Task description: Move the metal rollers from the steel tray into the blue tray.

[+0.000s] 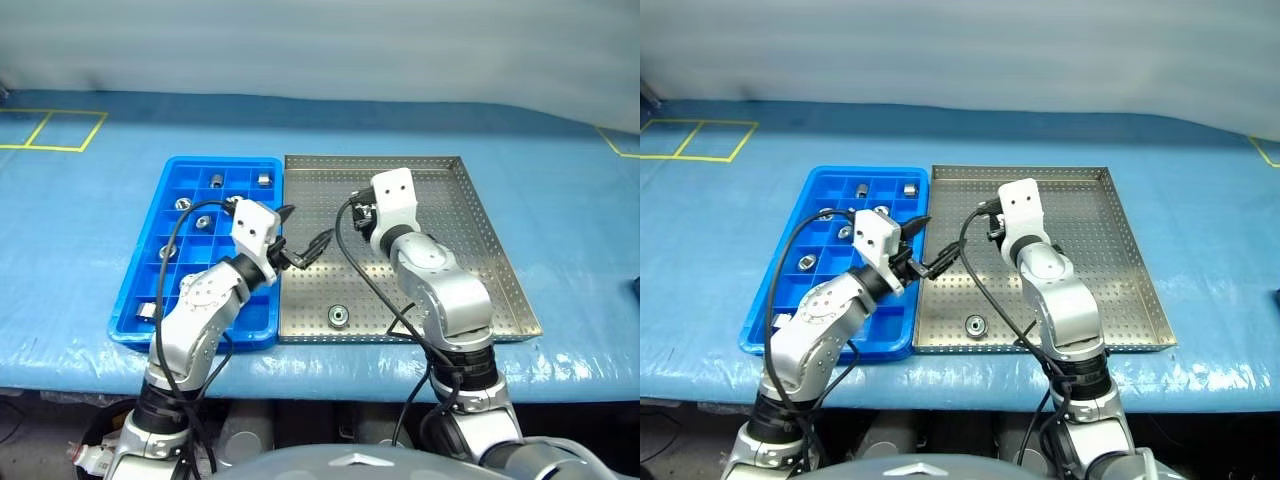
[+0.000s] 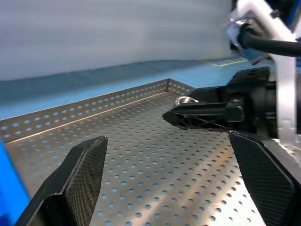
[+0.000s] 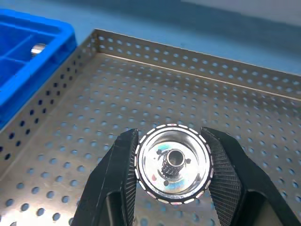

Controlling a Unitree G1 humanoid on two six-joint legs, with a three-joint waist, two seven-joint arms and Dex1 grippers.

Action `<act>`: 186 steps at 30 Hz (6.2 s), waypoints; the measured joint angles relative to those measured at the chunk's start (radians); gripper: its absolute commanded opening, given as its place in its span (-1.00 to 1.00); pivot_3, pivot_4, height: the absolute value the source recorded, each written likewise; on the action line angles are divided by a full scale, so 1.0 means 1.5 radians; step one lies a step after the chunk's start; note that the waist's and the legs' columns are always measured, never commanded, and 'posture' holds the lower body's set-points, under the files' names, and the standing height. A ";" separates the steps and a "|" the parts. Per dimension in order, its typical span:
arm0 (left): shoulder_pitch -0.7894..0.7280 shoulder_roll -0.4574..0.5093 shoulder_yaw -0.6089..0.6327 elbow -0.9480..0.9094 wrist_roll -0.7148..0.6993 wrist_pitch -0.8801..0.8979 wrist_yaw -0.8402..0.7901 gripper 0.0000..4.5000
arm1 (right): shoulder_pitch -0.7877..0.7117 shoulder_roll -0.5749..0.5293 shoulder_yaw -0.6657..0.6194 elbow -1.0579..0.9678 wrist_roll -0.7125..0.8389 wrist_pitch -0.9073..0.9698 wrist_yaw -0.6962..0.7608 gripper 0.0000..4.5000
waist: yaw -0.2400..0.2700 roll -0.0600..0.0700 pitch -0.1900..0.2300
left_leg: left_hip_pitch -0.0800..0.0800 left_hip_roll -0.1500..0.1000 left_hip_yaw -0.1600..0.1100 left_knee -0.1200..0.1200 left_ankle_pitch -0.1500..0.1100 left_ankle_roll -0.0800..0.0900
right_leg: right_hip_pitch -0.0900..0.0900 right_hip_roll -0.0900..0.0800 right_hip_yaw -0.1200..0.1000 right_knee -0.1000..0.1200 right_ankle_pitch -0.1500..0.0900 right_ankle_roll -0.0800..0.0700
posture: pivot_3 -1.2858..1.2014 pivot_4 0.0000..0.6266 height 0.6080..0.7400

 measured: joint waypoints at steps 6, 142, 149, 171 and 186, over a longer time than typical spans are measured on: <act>0.060 0.012 0.054 -0.047 0.018 -0.001 0.052 1.00 | -0.040 0.002 0.054 0.056 0.007 -0.054 0.056 -0.24 | 0.023 0.000 0.000 | 0.000 0.000 0.000 0.000 0.000 0.000 | 0.000 0.000 -0.001 0.000 0.000 0.000 | 0.33 -0.52 1.00; 0.008 0.049 -0.120 0.013 -0.009 0.011 -0.145 1.00 | 0.276 -0.003 -0.190 -0.315 0.003 0.334 0.017 0.99 | -0.031 0.004 -0.001 | -0.001 0.000 -0.003 0.002 0.000 -0.001 | 0.000 0.000 -0.003 0.001 -0.003 -0.005 | 0.10 -0.52 1.00; 0.015 0.039 -0.103 0.012 -0.006 0.009 -0.115 1.00 | 0.214 -0.039 -0.171 -0.292 0.014 0.291 0.027 0.99 | -0.030 0.003 -0.001 | -0.001 0.000 -0.003 0.002 0.000 -0.001 | 0.001 0.000 -0.003 0.001 -0.003 -0.005 | 0.12 -0.52 1.00; 0.025 0.043 -0.069 0.009 -0.003 0.009 -0.075 1.00 | 0.159 -0.034 -0.067 -0.009 0.017 -0.084 0.031 0.99 | 0.000 0.003 -0.001 | -0.001 0.000 -0.001 0.000 0.000 -0.001 | 0.000 0.000 -0.003 -0.001 -0.003 -0.005 | 0.20 -0.52 1.00; 0.035 0.042 -0.069 -0.003 -0.003 0.010 -0.066 1.00 | 0.225 -0.025 -0.058 0.023 0.029 -0.112 0.045 0.32 | 0.002 0.003 -0.001 | -0.001 0.000 -0.001 0.000 0.000 -0.001 | 0.000 0.000 -0.002 0.000 -0.004 -0.005 | 0.19 -0.52 1.00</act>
